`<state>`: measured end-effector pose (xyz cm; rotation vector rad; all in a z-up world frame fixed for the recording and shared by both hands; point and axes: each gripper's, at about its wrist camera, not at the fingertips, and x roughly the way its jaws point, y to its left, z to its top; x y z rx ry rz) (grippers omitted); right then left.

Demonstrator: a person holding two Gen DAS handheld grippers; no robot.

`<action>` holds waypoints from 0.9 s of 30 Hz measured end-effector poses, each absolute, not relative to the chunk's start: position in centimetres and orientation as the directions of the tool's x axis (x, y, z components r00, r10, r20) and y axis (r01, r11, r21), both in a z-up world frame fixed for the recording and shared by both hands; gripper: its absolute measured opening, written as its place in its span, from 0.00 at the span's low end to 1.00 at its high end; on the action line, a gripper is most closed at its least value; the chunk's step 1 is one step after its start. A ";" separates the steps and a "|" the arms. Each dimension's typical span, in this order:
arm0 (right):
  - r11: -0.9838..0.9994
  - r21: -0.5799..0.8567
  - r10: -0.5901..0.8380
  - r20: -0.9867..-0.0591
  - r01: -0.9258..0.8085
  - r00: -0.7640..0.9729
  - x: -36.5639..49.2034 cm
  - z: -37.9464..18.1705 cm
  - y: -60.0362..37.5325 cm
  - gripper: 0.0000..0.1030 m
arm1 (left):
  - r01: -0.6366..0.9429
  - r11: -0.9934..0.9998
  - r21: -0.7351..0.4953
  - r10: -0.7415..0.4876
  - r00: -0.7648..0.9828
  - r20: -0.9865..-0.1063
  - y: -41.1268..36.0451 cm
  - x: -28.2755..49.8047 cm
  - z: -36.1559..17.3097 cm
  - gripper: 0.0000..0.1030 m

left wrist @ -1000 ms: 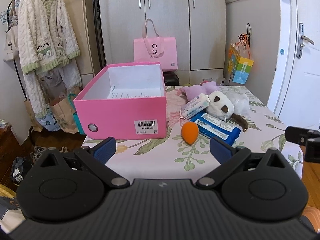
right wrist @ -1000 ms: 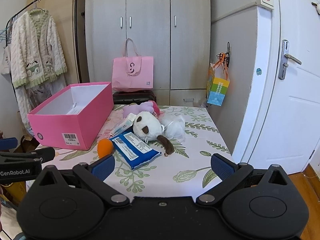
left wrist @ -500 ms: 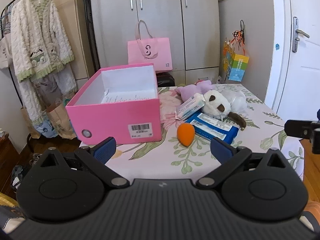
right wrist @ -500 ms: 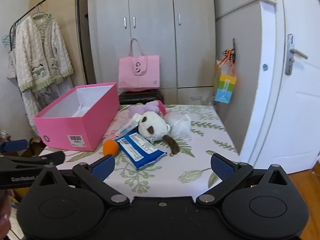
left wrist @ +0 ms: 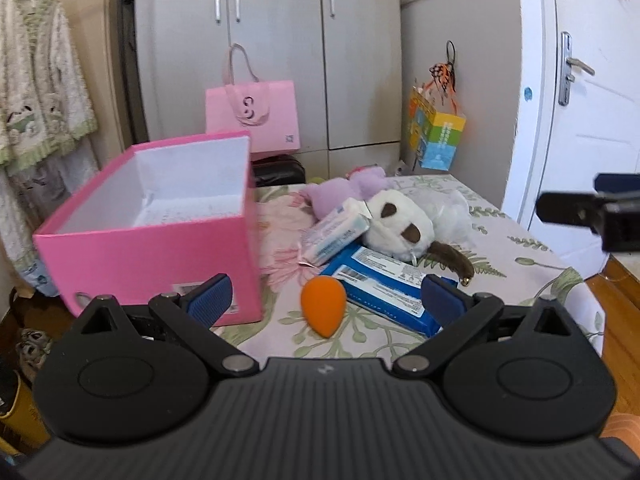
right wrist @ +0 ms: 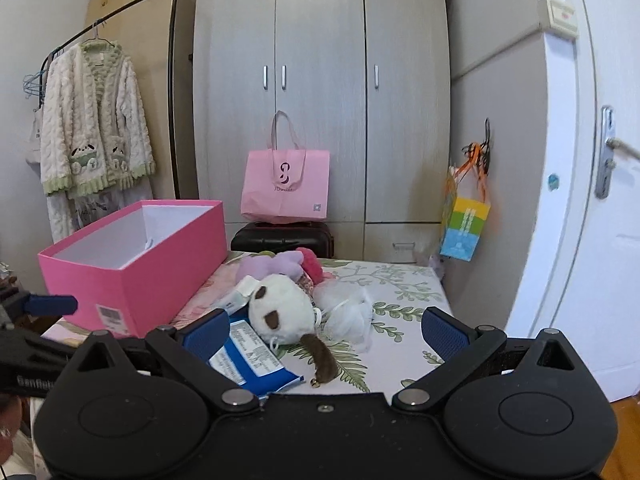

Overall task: Organize soft objects
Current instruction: 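Grasp the orange makeup sponge with left tool while right tool grasps white mesh puff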

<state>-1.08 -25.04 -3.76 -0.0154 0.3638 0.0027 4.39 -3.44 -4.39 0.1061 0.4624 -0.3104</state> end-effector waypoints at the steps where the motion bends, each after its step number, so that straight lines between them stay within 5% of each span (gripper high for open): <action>1: 1.000 -0.006 0.010 -0.363 -0.012 0.932 -0.3 -4.1 -25.5 1.00 | 0.325 0.945 0.032 -0.276 0.846 -0.456 -3.7 4.8 -4.9 0.98; 8: 1.000 0.010 0.023 -0.412 -0.021 0.911 5.1 -6.8 -27.6 0.90 | 0.344 0.939 0.013 -0.298 0.830 -0.473 -5.1 7.6 -7.4 0.94; 16: 0.998 0.050 0.062 -0.441 -0.044 0.895 10.3 -8.8 -29.4 0.77 | 0.323 0.945 -0.050 -0.296 0.781 -0.549 -4.9 10.6 -9.5 0.64; 22: 0.997 0.066 0.067 -0.488 -0.040 0.870 14.1 -10.1 -30.2 0.63 | 0.306 0.941 -0.145 -0.333 0.759 -0.560 -4.1 12.2 -9.9 0.61; 27: 0.991 0.118 0.122 -0.535 -0.069 0.836 16.3 -11.3 -30.5 0.63 | 0.303 0.936 -0.179 -0.350 0.744 -0.569 -3.9 12.7 -10.1 0.61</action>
